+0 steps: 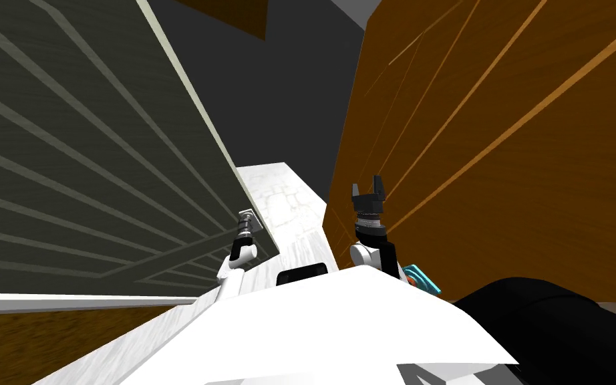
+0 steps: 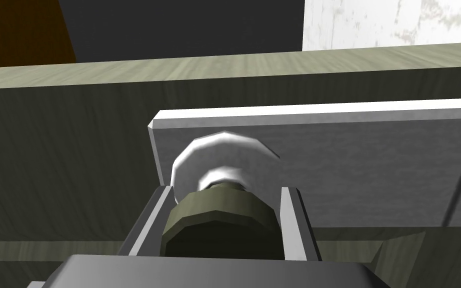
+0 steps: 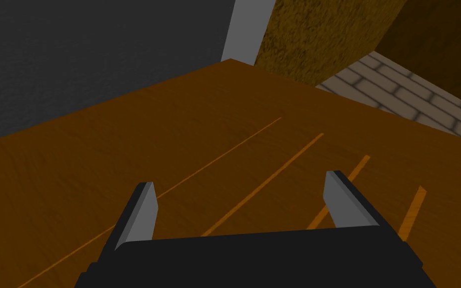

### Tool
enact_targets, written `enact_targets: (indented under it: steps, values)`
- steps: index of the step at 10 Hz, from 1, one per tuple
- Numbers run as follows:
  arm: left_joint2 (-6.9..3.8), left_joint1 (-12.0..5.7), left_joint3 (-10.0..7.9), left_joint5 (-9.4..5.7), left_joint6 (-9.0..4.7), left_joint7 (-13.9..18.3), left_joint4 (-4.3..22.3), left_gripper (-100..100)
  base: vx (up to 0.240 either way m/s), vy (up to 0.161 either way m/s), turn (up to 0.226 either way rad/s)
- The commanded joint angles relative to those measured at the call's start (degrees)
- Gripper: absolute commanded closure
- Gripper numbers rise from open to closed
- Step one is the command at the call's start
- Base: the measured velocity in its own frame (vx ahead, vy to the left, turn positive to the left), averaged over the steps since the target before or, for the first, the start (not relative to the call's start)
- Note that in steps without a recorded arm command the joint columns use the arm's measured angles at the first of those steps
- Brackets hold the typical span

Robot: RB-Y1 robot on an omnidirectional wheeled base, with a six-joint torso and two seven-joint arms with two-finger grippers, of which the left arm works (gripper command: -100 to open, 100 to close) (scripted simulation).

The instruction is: Pull the door open

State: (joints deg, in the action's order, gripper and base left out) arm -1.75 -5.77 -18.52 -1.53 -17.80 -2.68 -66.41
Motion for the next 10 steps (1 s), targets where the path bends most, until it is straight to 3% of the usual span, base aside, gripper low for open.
enact_targets:
  steps: [1, 4, 10]
  values:
    - [-1.24, -0.01, 0.62, -0.26, -0.14, 1.0, 0.4, 100, -0.171, 0.107, -0.253]
    - [-3.62, 0.01, 1.81, -0.86, -0.41, 3.0, 1.2, 100, -0.194, 0.041, -0.219]
    - [-8.72, 0.07, 4.57, -2.26, -1.03, 7.7, 3.1, 100, -0.202, -0.026, -0.110]
